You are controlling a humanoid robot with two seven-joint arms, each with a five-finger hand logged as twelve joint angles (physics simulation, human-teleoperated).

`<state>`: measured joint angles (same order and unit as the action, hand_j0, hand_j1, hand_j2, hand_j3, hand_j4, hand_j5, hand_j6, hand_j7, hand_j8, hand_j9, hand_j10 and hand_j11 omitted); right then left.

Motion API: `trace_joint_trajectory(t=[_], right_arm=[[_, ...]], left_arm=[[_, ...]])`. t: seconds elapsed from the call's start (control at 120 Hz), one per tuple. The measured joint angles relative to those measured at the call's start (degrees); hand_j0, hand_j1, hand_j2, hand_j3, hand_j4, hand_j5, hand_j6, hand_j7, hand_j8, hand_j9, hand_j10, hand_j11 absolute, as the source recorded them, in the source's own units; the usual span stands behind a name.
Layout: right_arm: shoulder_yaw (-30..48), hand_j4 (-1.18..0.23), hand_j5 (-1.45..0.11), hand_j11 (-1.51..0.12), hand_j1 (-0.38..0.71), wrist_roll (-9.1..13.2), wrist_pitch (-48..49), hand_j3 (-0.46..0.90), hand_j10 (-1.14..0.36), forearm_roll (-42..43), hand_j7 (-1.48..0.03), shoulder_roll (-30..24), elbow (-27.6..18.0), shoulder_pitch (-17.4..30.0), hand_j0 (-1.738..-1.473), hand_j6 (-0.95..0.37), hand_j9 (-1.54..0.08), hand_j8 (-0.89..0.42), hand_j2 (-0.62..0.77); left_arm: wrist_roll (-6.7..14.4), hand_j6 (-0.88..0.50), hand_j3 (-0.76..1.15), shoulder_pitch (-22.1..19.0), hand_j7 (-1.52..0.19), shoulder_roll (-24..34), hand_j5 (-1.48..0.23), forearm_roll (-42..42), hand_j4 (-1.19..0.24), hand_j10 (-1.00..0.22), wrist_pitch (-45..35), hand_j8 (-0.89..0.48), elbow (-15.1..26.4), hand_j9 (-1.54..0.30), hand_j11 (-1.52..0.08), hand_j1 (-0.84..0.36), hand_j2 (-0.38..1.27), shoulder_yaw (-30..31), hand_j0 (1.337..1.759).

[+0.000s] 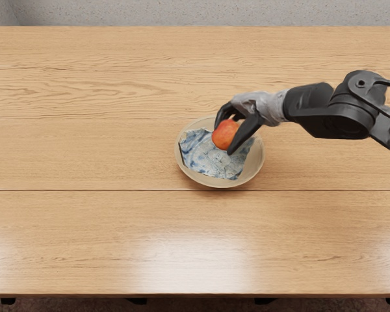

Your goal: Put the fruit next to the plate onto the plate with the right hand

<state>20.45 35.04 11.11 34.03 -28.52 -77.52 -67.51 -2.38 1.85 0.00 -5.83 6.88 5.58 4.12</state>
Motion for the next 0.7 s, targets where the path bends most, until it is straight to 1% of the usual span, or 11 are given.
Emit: trace_joint_trajectory(t=[0.033,0.075,0.092,0.117,0.183,0.258,0.317,0.4,0.5,0.6,0.7], right_arm=[[-0.1,-0.59,-1.22,-1.18,0.32,0.0,-0.4,0.0,-0.56,2.2,-1.11,1.1,0.1,0.2,-1.648,-0.27,-1.2,-0.23,0.31],[-0.3,-0.58,-1.23,-1.18,0.33,0.0,-0.7,0.0,-0.56,4.8,-1.11,2.1,0.2,0.5,-1.648,-0.27,-1.21,-0.22,0.27],[-0.3,-0.58,-1.23,-1.18,0.32,0.0,-0.9,0.0,-0.56,5.7,-1.11,2.4,0.2,0.6,-1.648,-0.27,-1.21,-0.23,0.3],[-0.3,-0.58,-1.22,-1.18,0.33,0.0,-1.0,0.0,-0.56,6.9,-1.11,2.9,0.2,0.7,-1.648,-0.27,-1.21,-0.23,0.28],[-0.4,-0.59,-1.21,-1.17,0.34,0.0,-1.3,0.0,-0.56,9.1,-1.1,3.7,0.3,0.9,-1.647,-0.28,-1.2,-0.23,0.32],[-0.4,-0.59,-1.1,-1.07,0.33,0.0,-1.7,0.0,-0.56,10.4,-1.01,4.2,0.3,1.1,-1.649,-0.31,-1.09,-0.28,0.29],[-0.4,-0.55,-0.97,-0.95,0.28,0.0,-2.1,0.0,-0.53,11.0,-0.9,4.4,0.3,1.3,-1.651,-0.35,-0.96,-0.32,0.22],[-0.4,-0.47,-0.78,-0.76,0.19,0.0,-2.5,0.0,-0.45,11.4,-0.73,4.4,0.2,1.5,-1.653,-0.33,-0.77,-0.32,0.13],[-0.4,-0.36,-0.58,-0.56,0.07,0.0,-2.6,0.0,-0.36,11.6,-0.54,4.2,0.2,1.6,-1.655,-0.28,-0.57,-0.26,0.06],[0.0,-0.25,-0.39,-0.38,-0.06,0.0,-2.6,0.0,-0.25,11.2,-0.37,3.8,0.1,1.6,-1.656,-0.2,-0.39,-0.19,0.03],[1.8,-0.17,-0.26,-0.25,-0.15,0.0,-1.5,0.0,-0.17,7.9,-0.25,1.0,-0.8,1.5,-1.657,-0.14,-0.26,-0.13,0.02]], left_arm=[[0.0,-0.23,0.0,0.0,-0.3,0.0,-0.3,0.0,-0.23,-0.23,0.0,-0.23,0.0,-0.3,-0.3,0.07,0.05,0.0,1.658],[0.0,-0.23,0.0,0.0,-0.3,0.0,-0.3,0.0,-0.23,-0.23,0.0,-0.23,0.0,-0.3,-0.3,0.07,0.05,0.0,1.658],[0.0,-0.23,0.0,0.0,-0.3,0.0,-0.3,0.0,-0.23,-0.23,0.0,-0.23,0.0,-0.3,-0.3,0.07,0.05,0.0,1.658],[0.0,-0.23,0.0,0.0,-0.3,0.0,-0.3,0.0,-0.23,-0.23,0.0,-0.23,0.0,-0.3,-0.3,0.07,0.05,0.0,1.658],[0.0,-0.23,0.0,0.0,-0.3,0.0,-0.3,0.0,-0.23,-0.23,0.0,-0.23,0.0,-0.3,-0.3,0.07,0.05,0.0,1.658],[0.0,-0.23,0.0,0.0,-0.3,0.0,-0.3,0.0,-0.23,-0.23,0.0,-0.23,0.0,-0.3,-0.3,0.07,0.05,0.0,1.658],[0.0,-0.23,0.0,0.0,-0.3,0.0,-0.3,0.0,-0.23,-0.23,0.0,-0.23,0.0,-0.3,-0.3,0.07,0.05,0.0,1.658],[0.0,-0.23,0.0,0.0,-0.3,0.0,-0.3,0.0,-0.23,-0.23,0.0,-0.23,0.0,-0.3,-0.3,0.07,0.05,0.0,1.658],[0.0,-0.23,0.0,0.0,-0.3,0.0,-0.3,0.0,-0.23,-0.23,0.0,-0.23,0.0,-0.3,-0.3,0.07,0.05,0.0,1.658],[0.0,-0.23,0.0,0.0,-0.3,0.0,-0.3,0.0,-0.23,-0.23,0.0,-0.23,0.0,-0.3,-0.3,0.07,0.05,0.0,1.658],[0.0,-0.23,0.0,0.0,-0.3,0.0,-0.3,0.0,-0.23,-0.23,0.0,-0.23,0.0,-0.3,-0.3,0.07,0.05,0.0,1.658]])
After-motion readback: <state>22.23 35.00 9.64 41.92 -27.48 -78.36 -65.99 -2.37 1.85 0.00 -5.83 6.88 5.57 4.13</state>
